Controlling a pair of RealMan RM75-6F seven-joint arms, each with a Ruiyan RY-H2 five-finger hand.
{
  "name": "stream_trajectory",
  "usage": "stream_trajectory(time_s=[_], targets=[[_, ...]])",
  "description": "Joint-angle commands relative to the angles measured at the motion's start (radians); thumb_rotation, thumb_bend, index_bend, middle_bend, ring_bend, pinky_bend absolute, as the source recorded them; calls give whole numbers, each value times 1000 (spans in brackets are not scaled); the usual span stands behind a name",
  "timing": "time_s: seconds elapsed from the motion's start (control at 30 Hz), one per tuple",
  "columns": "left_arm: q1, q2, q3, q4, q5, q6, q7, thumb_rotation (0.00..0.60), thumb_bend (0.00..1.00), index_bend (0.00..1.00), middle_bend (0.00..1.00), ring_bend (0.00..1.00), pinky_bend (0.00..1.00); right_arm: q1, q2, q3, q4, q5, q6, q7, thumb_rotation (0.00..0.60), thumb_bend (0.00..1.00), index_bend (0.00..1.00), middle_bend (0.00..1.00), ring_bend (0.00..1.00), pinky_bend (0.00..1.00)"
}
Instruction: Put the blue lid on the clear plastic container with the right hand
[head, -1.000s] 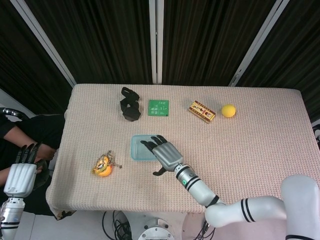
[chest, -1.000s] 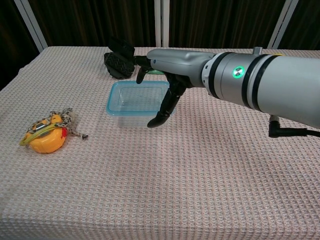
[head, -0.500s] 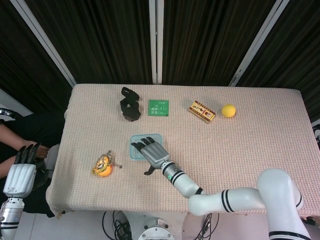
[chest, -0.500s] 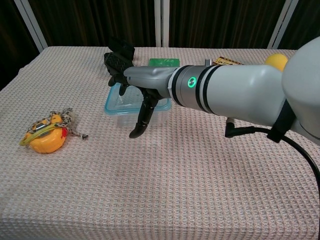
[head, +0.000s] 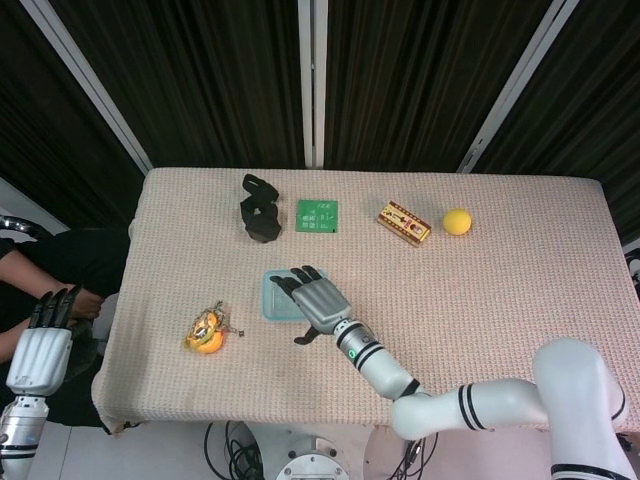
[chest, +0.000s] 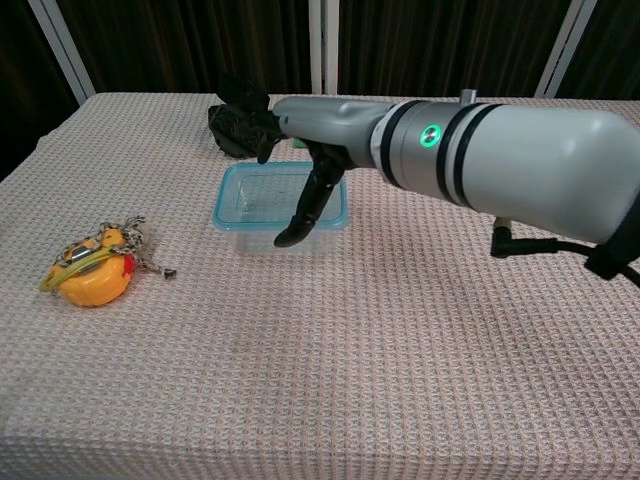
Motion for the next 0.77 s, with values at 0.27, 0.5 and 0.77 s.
stream_trajectory(time_s=[0.27,0.5,0.77], targets=[[-1,-12,-27,18,1,37,-6,600,0,84,19,0,0,-393,329,-220,-103,-456,343,276,600,14,16,184,0,0],[-14,0,-34,-24,-3,22,36,600,0,84,20,0,0,-639,437,-347,-25,-645,548,472,600,15,0,111,0,0],[-19,-3,-36,-66,-9,15,78,600,0,84,19,0,0,-799,462,-368,81,-746,671,604,600,19,0,87,0,0]])
